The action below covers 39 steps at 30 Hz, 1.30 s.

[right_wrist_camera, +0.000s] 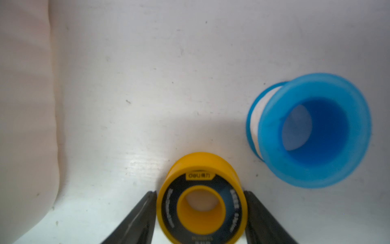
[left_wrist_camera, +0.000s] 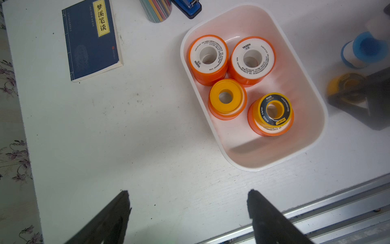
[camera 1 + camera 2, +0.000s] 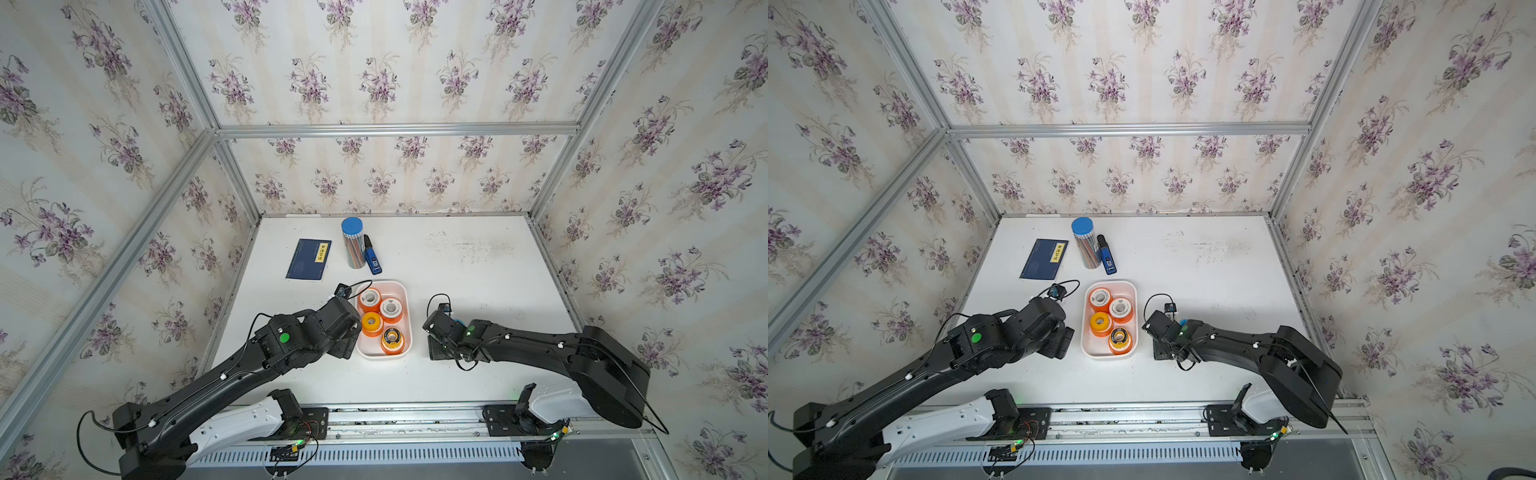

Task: Put the sealing tape into the storage box
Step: Pick up the sealing tape at the center of the board.

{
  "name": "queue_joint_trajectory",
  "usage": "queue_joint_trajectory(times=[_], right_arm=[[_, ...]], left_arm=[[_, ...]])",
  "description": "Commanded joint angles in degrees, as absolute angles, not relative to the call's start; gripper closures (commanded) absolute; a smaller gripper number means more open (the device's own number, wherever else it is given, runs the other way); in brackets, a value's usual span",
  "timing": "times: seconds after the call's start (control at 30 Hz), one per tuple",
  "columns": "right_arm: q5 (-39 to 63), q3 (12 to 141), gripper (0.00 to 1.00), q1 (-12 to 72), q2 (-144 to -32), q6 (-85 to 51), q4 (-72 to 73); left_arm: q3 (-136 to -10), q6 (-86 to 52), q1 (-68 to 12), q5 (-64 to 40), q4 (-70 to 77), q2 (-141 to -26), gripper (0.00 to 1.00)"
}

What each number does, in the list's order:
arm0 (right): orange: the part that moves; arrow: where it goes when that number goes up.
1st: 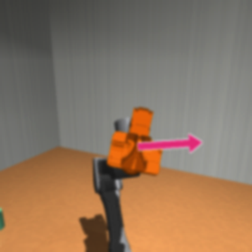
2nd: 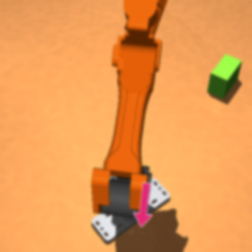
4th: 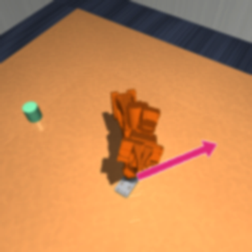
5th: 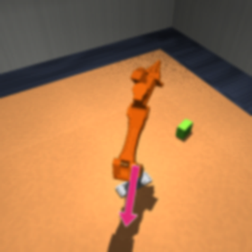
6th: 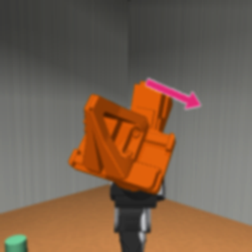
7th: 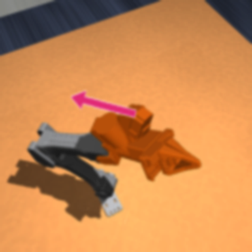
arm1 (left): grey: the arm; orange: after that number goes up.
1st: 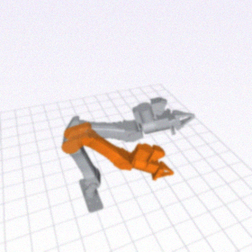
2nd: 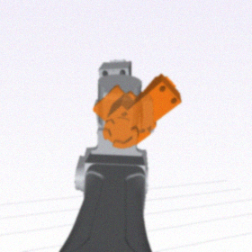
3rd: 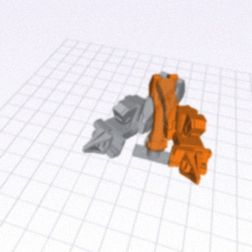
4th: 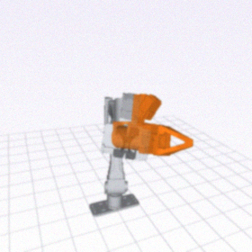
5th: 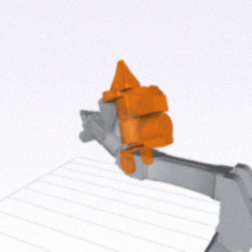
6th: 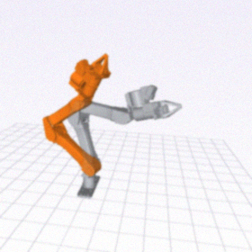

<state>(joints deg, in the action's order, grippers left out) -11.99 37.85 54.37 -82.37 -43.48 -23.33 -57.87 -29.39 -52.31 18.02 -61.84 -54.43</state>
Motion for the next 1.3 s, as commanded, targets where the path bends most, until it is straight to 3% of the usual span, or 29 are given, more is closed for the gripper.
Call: queue_joint_trajectory(times=[0.0, 0.27, 0.67, 1.27], right_arm=[[-12.61, 38.49, 0.37, 54.56, -83.14, -42.98, -24.01], [-12.57, 40.68, 0.53, 55.02, -82.15, -41.85, -25.61], [-15.77, 54.95, 0.51, 54.93, -80.48, -34.89, -31.84], [-4.32, 87.45, 0.51, 54.93, -107.9, -26.29, -30.28]], left_arm=[[-58.1, -29.36, -52.3, 18.94, -61.57, -54.33, 0.13], [-58.12, -29.49, -52.29, 19.21, -61.71, -54.39, 0.13], [-58.1, -29.86, -52.27, 19.99, -61.79, -54.07, 0.13], [-57.73, -30.34, -52.2, 20.74, -61.86, -53.41, 0.13]])
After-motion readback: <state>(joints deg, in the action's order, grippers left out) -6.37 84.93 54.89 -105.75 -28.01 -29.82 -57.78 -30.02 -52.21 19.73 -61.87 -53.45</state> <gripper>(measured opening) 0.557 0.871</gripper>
